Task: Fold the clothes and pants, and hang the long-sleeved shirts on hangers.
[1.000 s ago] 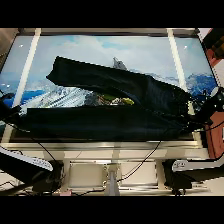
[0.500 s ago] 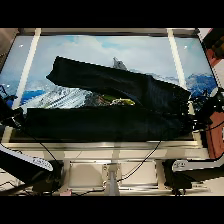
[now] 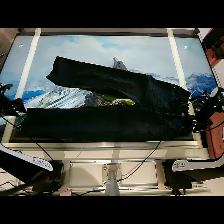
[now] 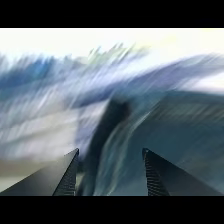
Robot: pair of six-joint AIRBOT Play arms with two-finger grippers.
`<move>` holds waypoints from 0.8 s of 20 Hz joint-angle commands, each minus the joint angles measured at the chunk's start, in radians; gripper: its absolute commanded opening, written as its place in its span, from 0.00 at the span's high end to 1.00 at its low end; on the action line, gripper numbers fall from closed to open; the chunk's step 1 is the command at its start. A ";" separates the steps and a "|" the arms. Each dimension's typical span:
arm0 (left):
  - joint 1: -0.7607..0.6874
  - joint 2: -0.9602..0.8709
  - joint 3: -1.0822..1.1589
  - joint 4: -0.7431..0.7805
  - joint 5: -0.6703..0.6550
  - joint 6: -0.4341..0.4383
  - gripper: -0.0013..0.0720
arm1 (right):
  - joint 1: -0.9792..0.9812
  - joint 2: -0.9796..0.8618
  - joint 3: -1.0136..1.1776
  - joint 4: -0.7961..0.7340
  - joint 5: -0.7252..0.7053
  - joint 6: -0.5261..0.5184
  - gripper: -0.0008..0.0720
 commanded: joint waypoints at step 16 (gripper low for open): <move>-0.082 -0.005 0.041 -0.190 0.086 0.208 0.93 | 0.000 0.001 0.000 0.000 -0.031 0.027 0.32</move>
